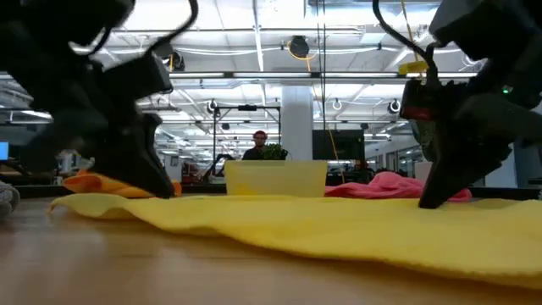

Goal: Fold microfiber towels
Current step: Fold the yellow microfiber towel

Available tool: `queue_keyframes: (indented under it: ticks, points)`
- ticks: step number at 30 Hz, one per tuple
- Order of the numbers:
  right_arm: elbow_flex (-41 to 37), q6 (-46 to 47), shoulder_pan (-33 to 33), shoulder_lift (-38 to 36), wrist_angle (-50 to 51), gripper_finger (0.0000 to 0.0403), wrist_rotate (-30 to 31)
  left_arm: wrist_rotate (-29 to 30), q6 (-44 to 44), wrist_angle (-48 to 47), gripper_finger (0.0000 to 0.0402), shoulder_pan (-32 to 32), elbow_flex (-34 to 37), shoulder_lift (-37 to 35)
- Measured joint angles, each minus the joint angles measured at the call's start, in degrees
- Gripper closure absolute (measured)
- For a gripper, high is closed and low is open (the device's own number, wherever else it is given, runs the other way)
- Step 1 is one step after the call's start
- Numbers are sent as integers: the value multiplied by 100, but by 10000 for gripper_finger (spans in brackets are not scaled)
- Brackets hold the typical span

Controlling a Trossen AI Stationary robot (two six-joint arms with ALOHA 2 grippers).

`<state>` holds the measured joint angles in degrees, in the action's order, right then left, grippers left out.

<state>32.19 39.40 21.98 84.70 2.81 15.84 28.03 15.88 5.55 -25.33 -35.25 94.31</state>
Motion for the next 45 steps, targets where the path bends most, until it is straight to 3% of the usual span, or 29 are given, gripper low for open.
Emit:
queue_keyframes:
  ticks: [4, 9, 16, 21, 28, 35, 42, 45]
  points:
    - [25, 123, 7, 33, 163, 403, -205, 596, 80, -314, 389, 253, -30, 362]
    - [41, 671, 502, 41, 18, 403, -778, 1462, -242, -502, 395, 811, -32, 453]
    - [7, 387, 1341, 125, -1511, 403, -1448, 1329, -1028, -579, 387, 1176, -112, -4]
    - [17, -312, 1438, -165, -2104, 403, -1020, 1191, -865, -553, 396, 839, -298, -312]
    - [8, -294, 861, -205, -1408, 403, -213, 5, -761, 529, 394, 537, -359, -6]
    - [14, -261, 145, -79, -629, 403, -81, 24, -598, 707, 385, 672, -347, 755]
    - [15, -97, 51, -83, -503, 403, -78, 901, -398, -60, 398, 907, -372, 954]
    - [15, 58, 125, -9, -507, 403, -62, 1012, -556, -523, 391, 1007, -377, 798]
